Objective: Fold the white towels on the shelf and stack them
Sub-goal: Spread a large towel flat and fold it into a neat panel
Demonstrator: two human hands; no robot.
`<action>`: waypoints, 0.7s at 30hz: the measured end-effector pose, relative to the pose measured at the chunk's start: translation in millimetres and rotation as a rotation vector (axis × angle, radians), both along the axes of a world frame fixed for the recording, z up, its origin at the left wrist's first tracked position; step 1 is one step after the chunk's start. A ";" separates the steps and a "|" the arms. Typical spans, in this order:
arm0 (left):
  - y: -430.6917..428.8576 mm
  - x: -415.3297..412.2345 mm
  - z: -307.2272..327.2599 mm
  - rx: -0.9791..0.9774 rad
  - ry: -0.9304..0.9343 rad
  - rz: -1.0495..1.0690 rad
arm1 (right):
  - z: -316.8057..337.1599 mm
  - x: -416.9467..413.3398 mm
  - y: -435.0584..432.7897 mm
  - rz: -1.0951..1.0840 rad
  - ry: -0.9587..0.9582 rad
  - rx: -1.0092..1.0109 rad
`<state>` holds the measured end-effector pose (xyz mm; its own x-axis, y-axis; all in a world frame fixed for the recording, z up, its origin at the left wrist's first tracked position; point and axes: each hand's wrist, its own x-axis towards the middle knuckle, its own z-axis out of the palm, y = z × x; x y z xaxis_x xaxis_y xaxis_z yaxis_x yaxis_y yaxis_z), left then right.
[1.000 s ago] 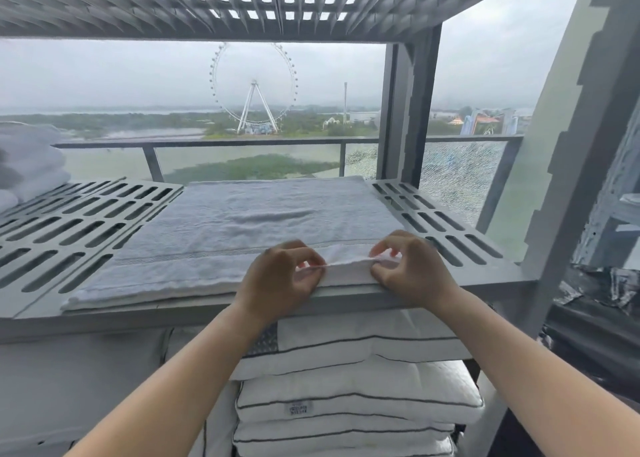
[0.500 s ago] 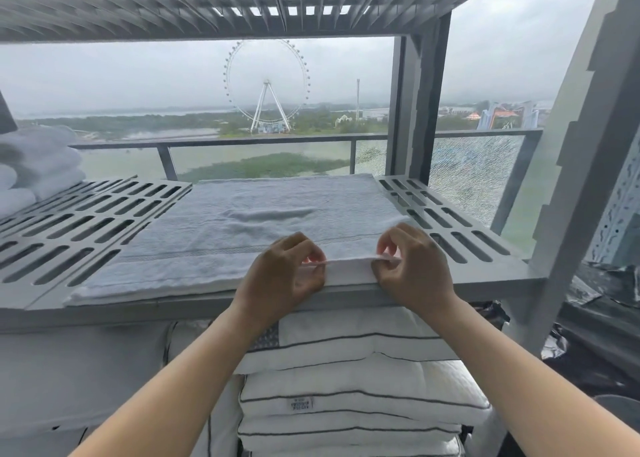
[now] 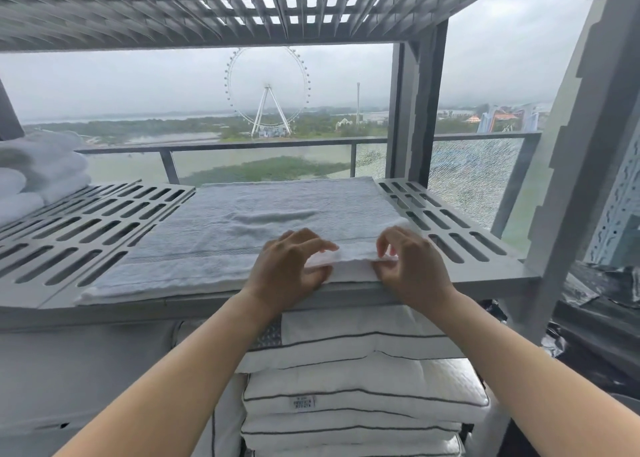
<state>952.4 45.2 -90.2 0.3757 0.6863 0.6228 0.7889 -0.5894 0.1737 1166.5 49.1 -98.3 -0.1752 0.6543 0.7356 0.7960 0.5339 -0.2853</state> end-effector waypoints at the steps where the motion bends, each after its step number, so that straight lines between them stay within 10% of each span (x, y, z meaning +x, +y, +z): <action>1: 1.0 2.1 3.8 0.000 0.035 0.007 | 1.5 0.5 1.2 0.011 -0.016 -0.022; 21: -5.4 17.2 3.8 0.154 0.074 -0.136 | 4.2 10.6 2.3 0.160 -0.033 -0.057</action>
<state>969.6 39.9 -86.4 0.5067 0.5252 0.6837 0.7078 -0.7062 0.0179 1177.1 51.4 -94.1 -0.3038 0.6565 0.6904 0.7118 0.6381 -0.2935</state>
